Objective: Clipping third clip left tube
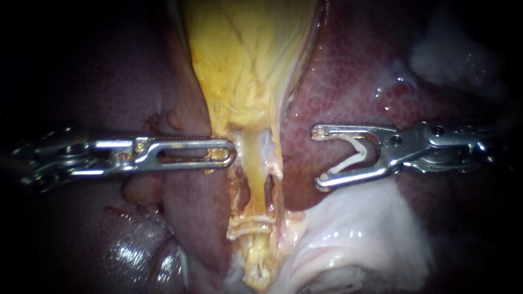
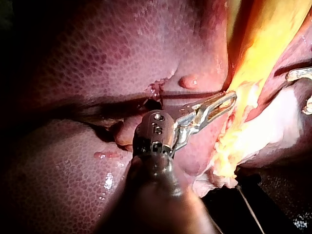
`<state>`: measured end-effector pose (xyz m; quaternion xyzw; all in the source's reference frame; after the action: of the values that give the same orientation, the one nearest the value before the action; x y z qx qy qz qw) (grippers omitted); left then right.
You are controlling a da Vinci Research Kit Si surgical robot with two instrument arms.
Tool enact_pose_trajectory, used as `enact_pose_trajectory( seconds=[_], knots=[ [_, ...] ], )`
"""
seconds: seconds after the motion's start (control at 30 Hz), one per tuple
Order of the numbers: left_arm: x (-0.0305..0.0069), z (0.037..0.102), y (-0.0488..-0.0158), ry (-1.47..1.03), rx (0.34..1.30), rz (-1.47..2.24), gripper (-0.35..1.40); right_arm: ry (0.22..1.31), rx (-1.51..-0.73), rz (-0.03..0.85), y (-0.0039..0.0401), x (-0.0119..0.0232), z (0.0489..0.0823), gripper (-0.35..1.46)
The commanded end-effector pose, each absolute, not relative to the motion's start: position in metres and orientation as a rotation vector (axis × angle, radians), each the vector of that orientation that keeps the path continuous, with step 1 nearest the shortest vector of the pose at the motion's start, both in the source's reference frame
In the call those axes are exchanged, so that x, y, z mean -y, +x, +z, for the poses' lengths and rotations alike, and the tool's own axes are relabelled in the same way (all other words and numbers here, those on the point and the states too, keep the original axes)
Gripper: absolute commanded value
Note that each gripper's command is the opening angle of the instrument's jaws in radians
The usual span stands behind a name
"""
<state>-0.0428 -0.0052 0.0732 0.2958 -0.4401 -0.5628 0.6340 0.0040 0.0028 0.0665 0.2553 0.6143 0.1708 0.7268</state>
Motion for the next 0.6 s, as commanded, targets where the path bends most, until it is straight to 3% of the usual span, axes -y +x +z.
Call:
enact_pose_trajectory(
  seconds=[0.03, 0.4, 0.6],
  knots=[
    [0.0052, 0.0731, -0.0428, 0.677, 1.006, -1.287, -0.35, 0.563, -1.354, 0.377, 0.004, -0.0028, 0.0665, 0.6],
    [0.003, 0.0693, -0.0379, 0.672, 1.005, -1.311, -0.35, 0.563, -1.356, 0.375, 0.0043, -0.0026, 0.0666, 0.6],
    [0.0026, 0.0682, -0.0369, 0.669, 1.015, -1.321, -0.35, 0.571, -1.358, 0.335, 0.0058, -0.0008, 0.0677, 0.6]
  ],
)
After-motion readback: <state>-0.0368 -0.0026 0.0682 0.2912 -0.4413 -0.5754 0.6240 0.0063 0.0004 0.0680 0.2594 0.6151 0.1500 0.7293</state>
